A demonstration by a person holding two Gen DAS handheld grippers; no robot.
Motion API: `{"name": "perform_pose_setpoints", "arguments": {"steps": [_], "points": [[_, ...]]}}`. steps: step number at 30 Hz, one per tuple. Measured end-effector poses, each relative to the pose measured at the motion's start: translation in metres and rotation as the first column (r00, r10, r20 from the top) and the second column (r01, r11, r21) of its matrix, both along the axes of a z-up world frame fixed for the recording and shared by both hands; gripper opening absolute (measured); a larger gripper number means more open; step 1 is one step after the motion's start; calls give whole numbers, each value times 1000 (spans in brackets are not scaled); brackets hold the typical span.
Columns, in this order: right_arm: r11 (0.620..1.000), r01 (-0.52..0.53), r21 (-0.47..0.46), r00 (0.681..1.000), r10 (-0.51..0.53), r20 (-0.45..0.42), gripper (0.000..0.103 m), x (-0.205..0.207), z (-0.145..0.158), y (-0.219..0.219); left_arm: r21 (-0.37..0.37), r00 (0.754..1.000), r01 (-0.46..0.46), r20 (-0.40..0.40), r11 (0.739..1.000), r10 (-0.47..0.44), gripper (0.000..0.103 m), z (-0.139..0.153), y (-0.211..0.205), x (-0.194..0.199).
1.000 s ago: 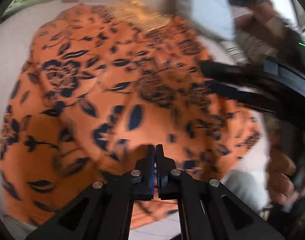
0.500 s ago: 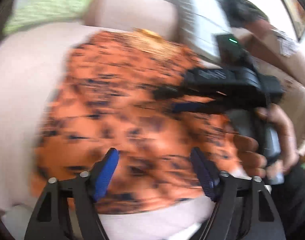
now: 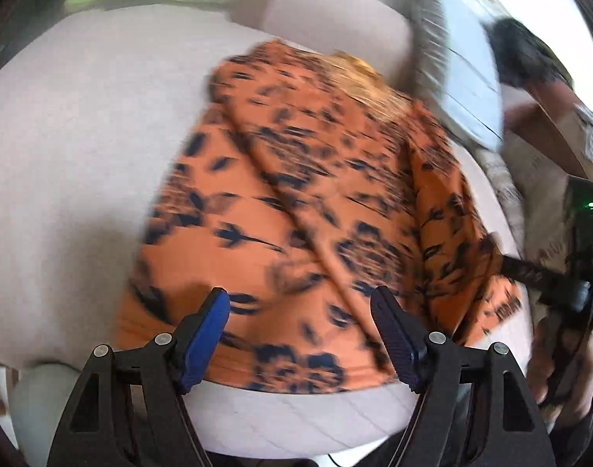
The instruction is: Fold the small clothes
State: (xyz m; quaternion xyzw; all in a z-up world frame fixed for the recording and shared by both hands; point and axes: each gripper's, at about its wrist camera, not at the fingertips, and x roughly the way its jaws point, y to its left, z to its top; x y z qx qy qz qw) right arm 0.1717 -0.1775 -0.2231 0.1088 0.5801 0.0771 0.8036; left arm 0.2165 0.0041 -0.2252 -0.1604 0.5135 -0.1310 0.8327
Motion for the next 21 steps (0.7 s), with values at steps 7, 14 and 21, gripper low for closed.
{"name": "perform_pose_setpoints", "arguments": {"steps": [7,14,21], "points": [[941,314,-125,949,-314,24,5,-39,2,-166,-50,993,80,-83,996,-84,73,-19,-19,10],[929,364,64,929,-368,46,5,-40,-6,-222,45,969,246,28,968,-247,73,0,-75,-8],[828,552,-96,831,-538,138,15,-15,18,-296,108,936,345,30,932,-350,73,0,-102,-27]]}}
